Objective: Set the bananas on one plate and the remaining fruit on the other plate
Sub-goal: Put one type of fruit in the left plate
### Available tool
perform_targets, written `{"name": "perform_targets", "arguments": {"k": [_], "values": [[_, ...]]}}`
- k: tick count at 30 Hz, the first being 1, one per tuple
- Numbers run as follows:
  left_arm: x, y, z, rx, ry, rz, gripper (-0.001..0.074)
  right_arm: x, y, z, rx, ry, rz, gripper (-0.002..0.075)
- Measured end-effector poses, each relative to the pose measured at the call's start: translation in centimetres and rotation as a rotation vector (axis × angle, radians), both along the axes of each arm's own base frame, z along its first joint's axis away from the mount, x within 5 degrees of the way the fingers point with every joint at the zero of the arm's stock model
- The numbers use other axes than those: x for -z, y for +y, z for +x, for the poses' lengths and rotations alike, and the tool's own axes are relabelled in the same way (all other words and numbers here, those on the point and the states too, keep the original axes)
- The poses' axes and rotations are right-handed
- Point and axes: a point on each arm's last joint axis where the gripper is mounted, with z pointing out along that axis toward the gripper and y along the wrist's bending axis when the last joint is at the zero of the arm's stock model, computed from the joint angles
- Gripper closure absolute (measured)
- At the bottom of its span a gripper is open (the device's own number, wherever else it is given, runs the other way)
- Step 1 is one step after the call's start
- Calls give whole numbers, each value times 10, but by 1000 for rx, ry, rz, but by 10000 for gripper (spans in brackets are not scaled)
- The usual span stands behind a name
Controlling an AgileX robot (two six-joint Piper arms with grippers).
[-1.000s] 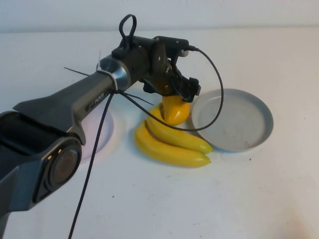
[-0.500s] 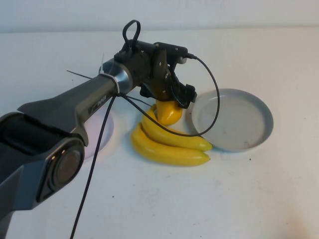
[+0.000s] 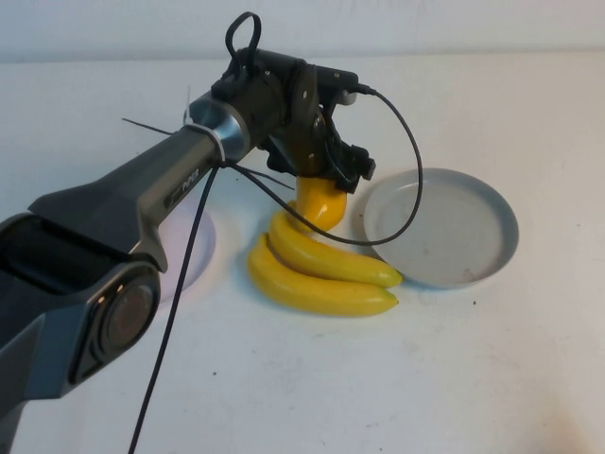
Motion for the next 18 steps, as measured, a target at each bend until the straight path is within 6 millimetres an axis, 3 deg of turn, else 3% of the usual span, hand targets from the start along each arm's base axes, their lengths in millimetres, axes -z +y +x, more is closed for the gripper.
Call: {"name": "perform_targets", "arguments": {"k": [8, 18], "values": [[-11, 2, -4, 7, 50, 32, 181, 0, 0, 0, 0, 0, 2, 743], [-69, 16, -14, 1, 23, 104, 181, 0, 0, 0, 0, 0, 2, 743]]}}
